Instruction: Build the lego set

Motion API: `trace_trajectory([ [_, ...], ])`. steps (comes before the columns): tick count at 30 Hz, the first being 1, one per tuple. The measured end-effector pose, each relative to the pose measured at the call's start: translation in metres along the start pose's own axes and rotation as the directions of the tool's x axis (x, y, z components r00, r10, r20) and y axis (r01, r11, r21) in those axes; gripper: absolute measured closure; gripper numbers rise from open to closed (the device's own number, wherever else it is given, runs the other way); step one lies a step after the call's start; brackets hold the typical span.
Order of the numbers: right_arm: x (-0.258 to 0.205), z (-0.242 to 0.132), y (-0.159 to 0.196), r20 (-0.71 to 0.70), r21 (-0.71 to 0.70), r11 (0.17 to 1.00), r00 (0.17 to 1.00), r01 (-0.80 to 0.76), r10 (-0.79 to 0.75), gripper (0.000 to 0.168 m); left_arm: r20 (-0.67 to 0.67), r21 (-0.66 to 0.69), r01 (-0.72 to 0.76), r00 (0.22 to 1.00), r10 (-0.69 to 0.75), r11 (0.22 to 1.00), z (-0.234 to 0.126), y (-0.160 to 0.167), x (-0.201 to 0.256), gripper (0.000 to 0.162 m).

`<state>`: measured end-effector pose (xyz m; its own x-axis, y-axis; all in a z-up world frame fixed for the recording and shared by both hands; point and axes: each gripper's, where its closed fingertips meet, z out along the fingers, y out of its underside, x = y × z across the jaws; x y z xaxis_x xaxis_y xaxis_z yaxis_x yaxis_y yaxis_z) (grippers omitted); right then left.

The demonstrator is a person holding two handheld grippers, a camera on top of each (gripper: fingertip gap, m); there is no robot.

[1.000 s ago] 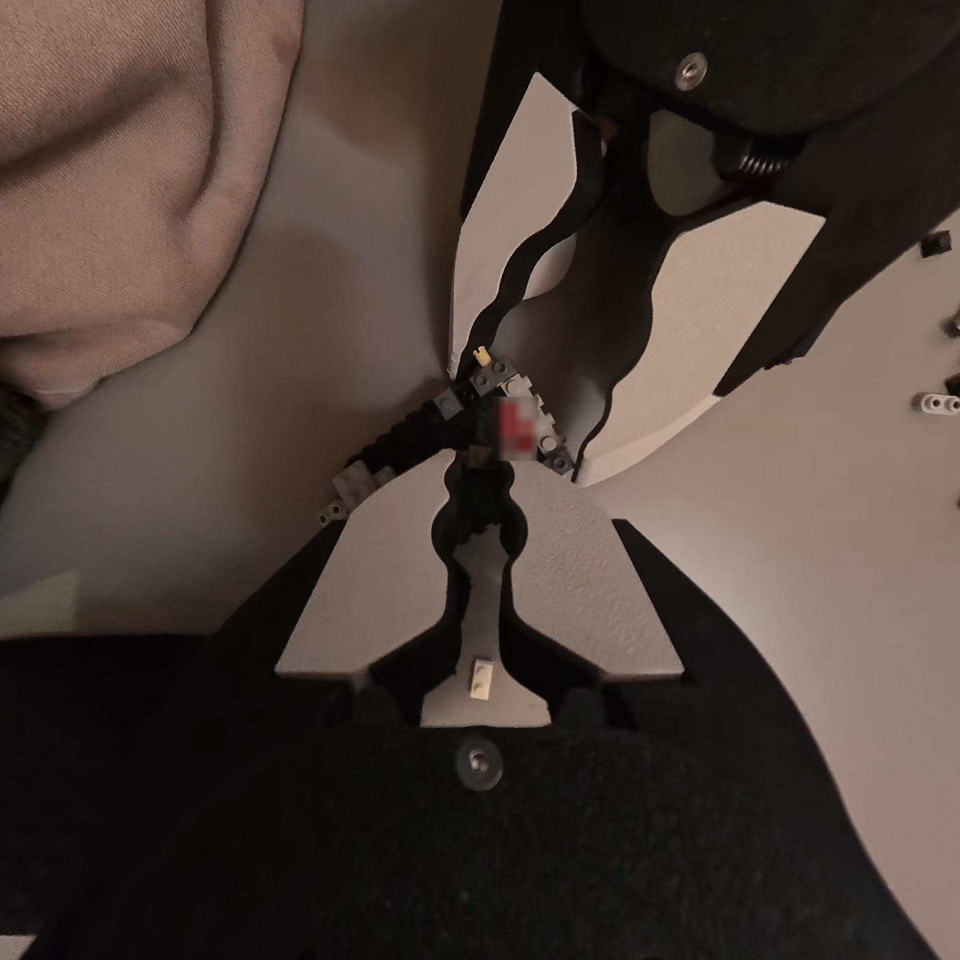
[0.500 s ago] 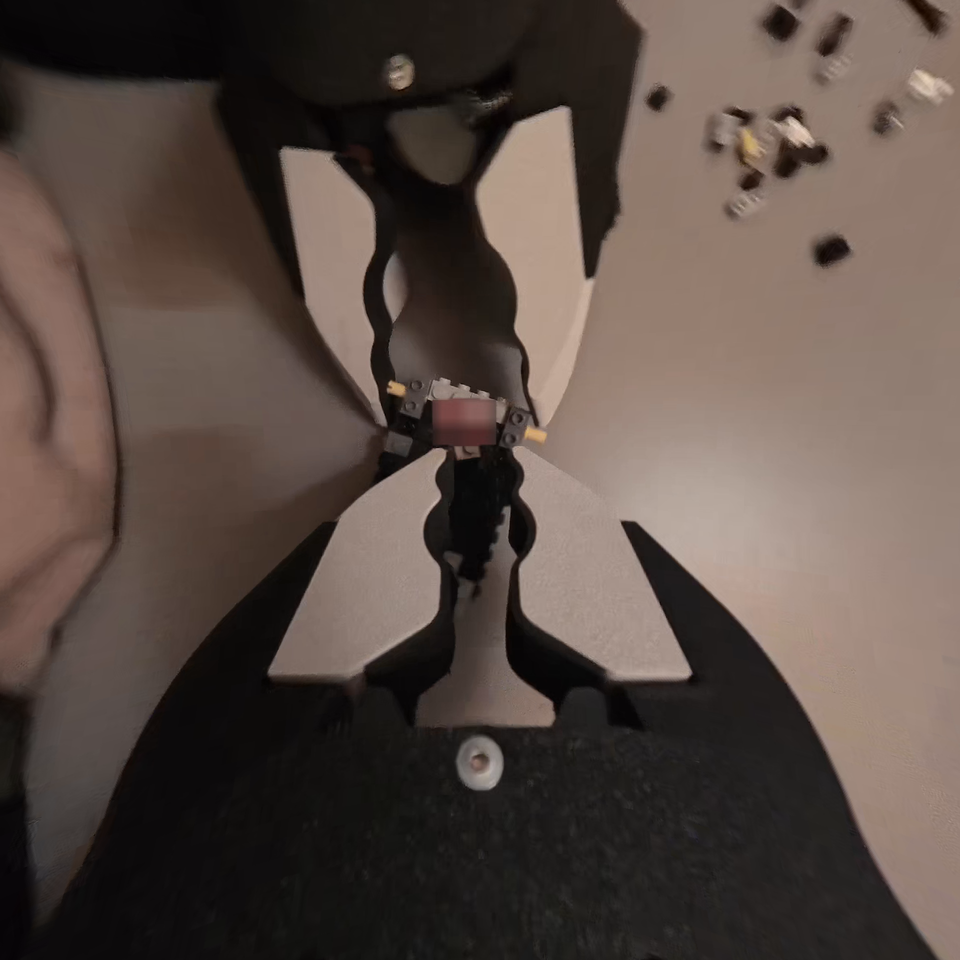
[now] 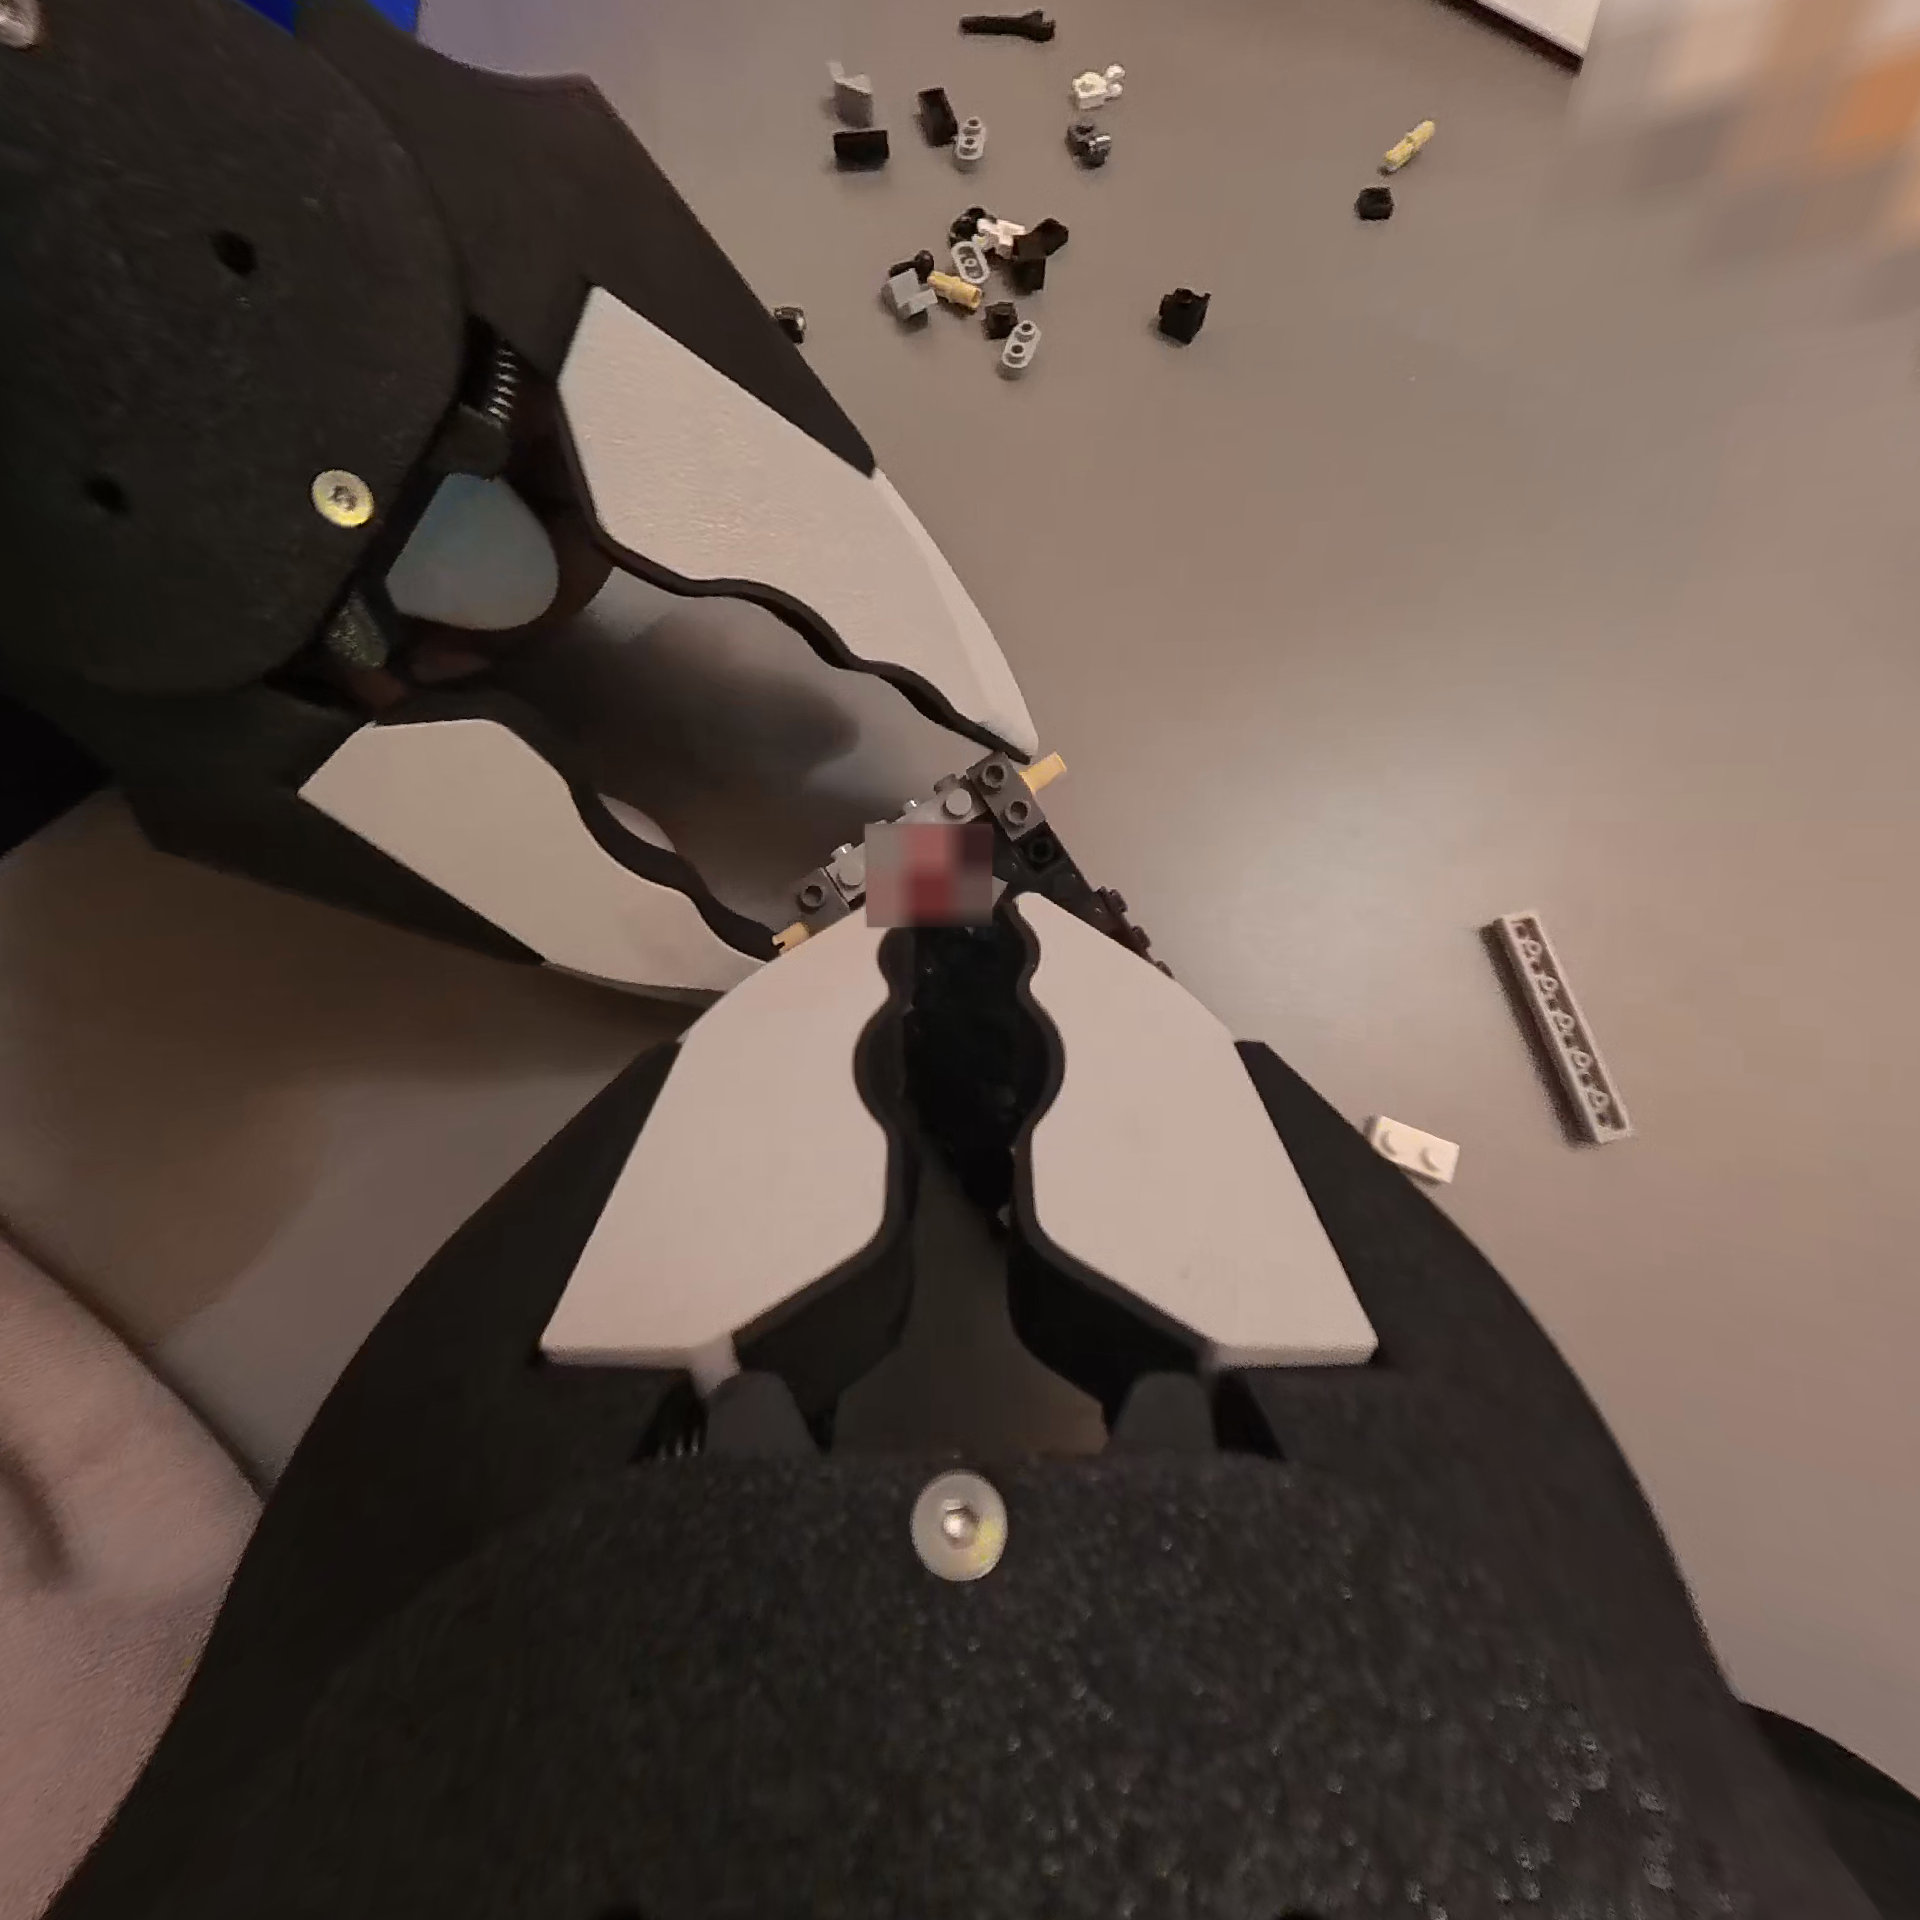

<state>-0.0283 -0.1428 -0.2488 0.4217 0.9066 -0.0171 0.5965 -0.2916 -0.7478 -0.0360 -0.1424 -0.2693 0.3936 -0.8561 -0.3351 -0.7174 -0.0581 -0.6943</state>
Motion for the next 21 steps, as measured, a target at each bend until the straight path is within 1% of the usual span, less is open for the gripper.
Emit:
trace_trajectory([
  [3, 0.001, 0.002, 0.001, -0.015, 0.008, 1.000, 1.000, -0.017, 0.017, 0.160, 0.021, -0.010, -0.009, 1.000, 0.009, 1.000, -0.001, 0.000, 0.000, 0.101],
  [6, 0.001, 0.002, 0.000, -0.015, 0.015, 1.000, 1.000, -0.018, 0.018, 0.161, 0.030, -0.013, -0.020, 0.999, 0.021, 1.000, -0.001, -0.001, 0.000, 0.101],
  [8, 0.000, 0.000, -0.001, 0.008, 0.018, 1.000, 1.000, 0.010, -0.010, 0.161, 0.029, -0.009, -0.031, 0.999, 0.031, 0.999, -0.001, -0.002, 0.001, 0.101],
  [10, -0.004, -0.007, -0.006, 0.092, 0.056, 0.994, 0.991, 0.095, -0.100, 0.161, 0.021, -0.001, -0.046, 0.999, 0.046, 0.999, -0.001, -0.002, 0.001, 0.101],
  [12, 0.000, -0.015, -0.008, 0.160, 0.072, 0.958, 0.945, 0.279, -0.287, 0.161, 0.005, 0.018, -0.073, 0.997, 0.073, 0.997, -0.001, -0.004, 0.003, 0.101],
  [13, 0.008, -0.018, -0.010, 0.171, 0.083, 0.918, 0.902, 0.389, -0.398, 0.161, -0.009, 0.031, -0.092, 0.996, 0.092, 0.995, -0.002, -0.004, 0.005, 0.101],
  [14, 0.012, -0.022, -0.011, 0.216, 0.089, 0.870, 0.843, 0.486, -0.493, 0.161, -0.023, 0.046, -0.113, 0.993, 0.114, 0.993, -0.002, -0.005, 0.007, 0.101],
  [15, 0.014, -0.025, -0.011, 0.286, 0.087, 0.830, 0.784, 0.552, -0.551, 0.161, -0.035, 0.061, -0.131, 0.990, 0.133, 0.990, -0.003, -0.006, 0.008, 0.101],
  [18, 0.011, -0.031, -0.013, 0.490, 0.112, 0.711, 0.584, 0.694, -0.647, 0.161, -0.084, 0.103, -0.155, 0.983, 0.164, 0.982, -0.004, -0.007, 0.014, 0.101],
  [21, 0.009, -0.027, -0.005, 0.625, 0.119, 0.538, 0.358, 0.835, -0.693, 0.161, -0.139, 0.139, -0.161, 0.974, 0.180, 0.977, -0.005, -0.007, 0.018, 0.101],
])
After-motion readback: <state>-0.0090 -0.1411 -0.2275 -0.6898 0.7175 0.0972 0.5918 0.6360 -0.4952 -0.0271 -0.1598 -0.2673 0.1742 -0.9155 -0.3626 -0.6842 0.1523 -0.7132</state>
